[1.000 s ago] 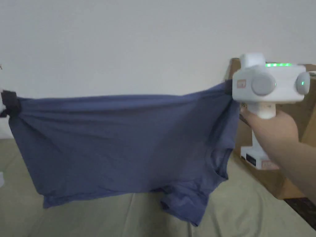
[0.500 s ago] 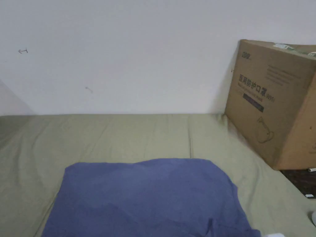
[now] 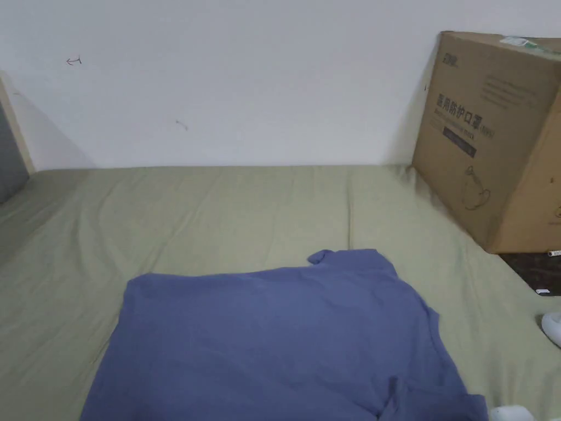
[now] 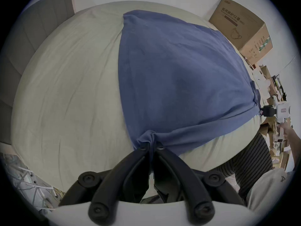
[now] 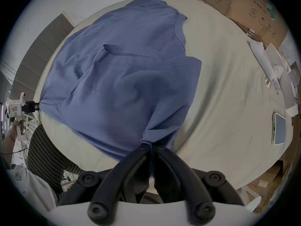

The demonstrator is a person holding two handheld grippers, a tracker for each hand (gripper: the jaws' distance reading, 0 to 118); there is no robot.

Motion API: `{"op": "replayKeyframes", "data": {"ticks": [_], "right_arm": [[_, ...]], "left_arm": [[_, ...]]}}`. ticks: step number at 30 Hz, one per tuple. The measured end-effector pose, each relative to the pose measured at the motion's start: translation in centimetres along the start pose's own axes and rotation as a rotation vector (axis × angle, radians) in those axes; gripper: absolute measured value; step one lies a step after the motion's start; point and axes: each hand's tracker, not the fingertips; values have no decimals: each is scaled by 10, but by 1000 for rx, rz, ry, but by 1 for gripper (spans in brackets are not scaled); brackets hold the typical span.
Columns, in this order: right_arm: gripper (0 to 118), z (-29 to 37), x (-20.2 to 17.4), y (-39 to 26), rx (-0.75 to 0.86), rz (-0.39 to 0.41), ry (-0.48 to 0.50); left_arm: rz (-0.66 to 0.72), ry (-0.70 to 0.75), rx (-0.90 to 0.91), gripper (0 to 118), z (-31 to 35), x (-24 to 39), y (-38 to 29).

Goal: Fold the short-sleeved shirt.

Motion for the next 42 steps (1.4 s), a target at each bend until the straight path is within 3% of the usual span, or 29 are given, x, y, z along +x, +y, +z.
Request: {"op": "replayKeyframes", "data": {"ticks": [4,8,10,11,12,13,14,15,18,21,24,25,26,27,28,30,35,38,39,40,41,42], "right_arm": [[3,-3,-3,-2,15,-42,-8],[6,3,7,-4,28,-116,28],[24,13,11,-2,10,-207,73],[40,16,12,0,0,-240,111],[66,21,11,2,-11,-274,159],[86,26,9,3,2,-276,159],[104,33,3,4,15,-253,115],[113,45,-6,6,69,-200,41],[113,84,-35,9,183,-80,-24],[113,118,-56,6,321,-43,-85],[111,134,-65,-1,416,-76,-83],[103,134,-64,-4,425,-89,-53],[81,134,-64,-8,434,-105,-16],[24,135,-64,-12,456,-122,51],[0,136,-65,-18,496,-140,117],[0,141,-71,-30,592,-172,101],[0,150,-79,-28,632,-141,133],[0,136,-74,-21,544,-227,208],[0,131,-72,-21,523,-269,250],[0,124,-69,-23,518,-312,301],[0,117,-65,-24,520,-343,334],[0,113,-65,-25,514,-362,338]], "left_arm": [[1,15,29,5,-6,2,-4],[45,-4,72,15,6,0,-10],[120,-43,39,43,15,-3,-5],[150,-71,33,68,18,-5,-3],[176,-120,14,105,23,-1,-2],[189,-119,-7,116,25,2,-1],[167,-98,7,114,31,5,1],[145,-87,40,112,42,8,3],[67,-63,178,112,77,27,10],[35,-56,334,112,120,47,14],[-14,1,452,111,147,66,10],[-33,34,473,103,152,71,7],[-45,55,487,84,155,74,4],[-42,46,478,38,157,76,-1],[-39,30,476,2,159,80,-4],[-9,4,454,0,155,80,-9],[62,58,370,0,138,61,-22],[176,59,228,1,103,28,-17],[207,38,206,28,93,21,-18],[231,56,181,70,80,12,-14],[242,60,164,102,67,6,-14],[243,71,163,112,58,2,-17]]}}
